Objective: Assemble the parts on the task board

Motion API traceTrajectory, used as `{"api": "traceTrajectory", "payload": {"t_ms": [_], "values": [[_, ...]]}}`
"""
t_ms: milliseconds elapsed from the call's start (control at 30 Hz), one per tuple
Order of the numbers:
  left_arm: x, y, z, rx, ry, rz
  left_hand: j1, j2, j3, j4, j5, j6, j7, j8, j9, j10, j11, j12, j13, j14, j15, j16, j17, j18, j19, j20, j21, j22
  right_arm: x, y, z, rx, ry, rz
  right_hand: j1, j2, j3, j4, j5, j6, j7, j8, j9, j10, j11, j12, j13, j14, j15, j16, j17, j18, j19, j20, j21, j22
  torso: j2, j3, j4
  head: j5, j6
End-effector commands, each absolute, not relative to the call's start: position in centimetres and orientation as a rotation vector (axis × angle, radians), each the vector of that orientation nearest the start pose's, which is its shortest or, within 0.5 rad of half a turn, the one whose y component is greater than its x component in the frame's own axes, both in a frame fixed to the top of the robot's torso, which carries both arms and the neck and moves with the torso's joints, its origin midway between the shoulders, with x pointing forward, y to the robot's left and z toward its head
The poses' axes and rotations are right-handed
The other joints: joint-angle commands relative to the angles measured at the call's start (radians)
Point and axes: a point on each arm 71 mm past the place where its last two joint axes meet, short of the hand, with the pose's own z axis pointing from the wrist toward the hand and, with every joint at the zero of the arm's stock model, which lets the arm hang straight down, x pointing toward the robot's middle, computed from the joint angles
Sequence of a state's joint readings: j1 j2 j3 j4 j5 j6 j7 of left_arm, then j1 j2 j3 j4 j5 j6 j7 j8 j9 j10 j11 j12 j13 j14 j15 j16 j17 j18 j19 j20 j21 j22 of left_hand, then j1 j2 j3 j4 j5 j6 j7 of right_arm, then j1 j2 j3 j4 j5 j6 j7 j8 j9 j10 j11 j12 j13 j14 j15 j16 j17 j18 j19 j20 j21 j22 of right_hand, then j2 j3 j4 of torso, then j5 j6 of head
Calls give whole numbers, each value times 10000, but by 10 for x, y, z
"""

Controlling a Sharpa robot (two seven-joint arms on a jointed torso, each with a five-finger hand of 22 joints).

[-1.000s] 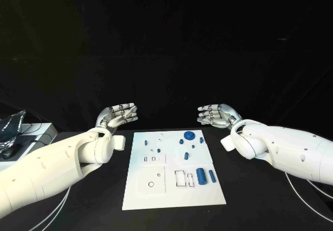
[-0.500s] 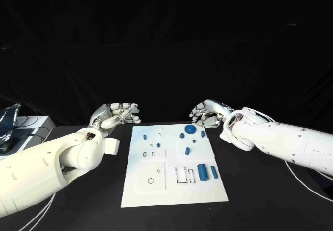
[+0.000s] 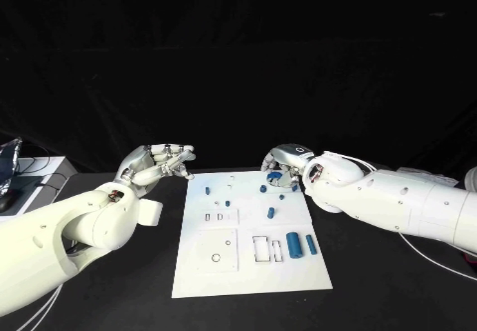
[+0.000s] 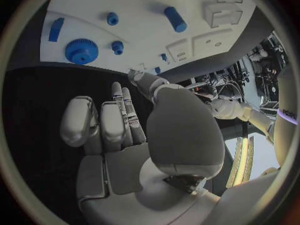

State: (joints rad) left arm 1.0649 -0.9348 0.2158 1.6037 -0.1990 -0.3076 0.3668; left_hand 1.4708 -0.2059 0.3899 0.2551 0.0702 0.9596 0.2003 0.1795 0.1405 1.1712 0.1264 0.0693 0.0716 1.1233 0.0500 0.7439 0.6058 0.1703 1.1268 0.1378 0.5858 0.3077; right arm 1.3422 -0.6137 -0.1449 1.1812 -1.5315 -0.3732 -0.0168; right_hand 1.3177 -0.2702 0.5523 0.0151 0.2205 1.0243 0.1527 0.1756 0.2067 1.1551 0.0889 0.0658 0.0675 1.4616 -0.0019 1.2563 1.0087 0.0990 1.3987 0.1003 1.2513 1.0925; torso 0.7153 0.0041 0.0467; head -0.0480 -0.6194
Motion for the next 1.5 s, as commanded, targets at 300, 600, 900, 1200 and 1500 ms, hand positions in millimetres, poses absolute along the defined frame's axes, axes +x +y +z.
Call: {"api": "traceTrajectory", "payload": {"t_ms": [300,600,900,1200,1500], "values": [[478,230,-133,-9263,13347,-15992,-139,-103,247,7,-23,-10,-54,-63,78,49,-17,-33,27,-356,6,695,373,94,-301,3,1295,867,563,-174,-164,-4091,15510,3663,24,-91,-385,62,-115,-251,-86,-165,51,-307,4,-28,44,282,43,385,303,-126,72,15,160,233,363,-50,169,-165,128],[478,231,-132,-9217,13370,-15924,-206,-150,332,-13,-21,-76,-4,-97,115,-20,19,-24,41,-378,33,1004,455,109,-514,41,2202,1466,563,-173,-171,-4302,15963,3397,18,-49,-629,129,-144,-330,-189,-206,80,-294,-19,-3,100,269,31,523,391,-146,112,10,259,385,466,-85,206,-202,50],[479,234,-132,-9236,13332,-15822,-212,-156,344,-18,-22,-83,1,-100,122,-30,24,-26,42,-387,36,1044,462,111,-573,46,2316,1545,562,-172,-174,-4431,16187,3334,79,23,-669,154,-89,-203,-155,-136,137,-260,-26,-1,133,254,23,579,394,-155,133,2,305,456,533,-62,213,-206,31],[479,236,-132,-9143,13353,-15685,-212,-154,354,-22,-20,-89,7,-104,124,-41,28,-30,42,-393,38,1062,464,112,-605,50,2368,1581,560,-168,-175,-4476,16131,3445,174,251,-483,254,-107,83,-122,17,263,-71,-29,23,198,227,19,673,392,-167,148,-1,367,563,591,-56,214,-204,57],[480,238,-133,-9163,13374,-15599,-216,-144,369,-24,-20,-105,20,-112,126,-65,39,-36,40,-404,46,1084,465,112,-655,57,2443,1633,561,-168,-174,-4423,16016,3448,435,771,620,257,-389,641,-206,396,635,637,-162,74,313,225,-87,889,490,-224,251,-67,627,972,632,-48,218,-220,86]]}}
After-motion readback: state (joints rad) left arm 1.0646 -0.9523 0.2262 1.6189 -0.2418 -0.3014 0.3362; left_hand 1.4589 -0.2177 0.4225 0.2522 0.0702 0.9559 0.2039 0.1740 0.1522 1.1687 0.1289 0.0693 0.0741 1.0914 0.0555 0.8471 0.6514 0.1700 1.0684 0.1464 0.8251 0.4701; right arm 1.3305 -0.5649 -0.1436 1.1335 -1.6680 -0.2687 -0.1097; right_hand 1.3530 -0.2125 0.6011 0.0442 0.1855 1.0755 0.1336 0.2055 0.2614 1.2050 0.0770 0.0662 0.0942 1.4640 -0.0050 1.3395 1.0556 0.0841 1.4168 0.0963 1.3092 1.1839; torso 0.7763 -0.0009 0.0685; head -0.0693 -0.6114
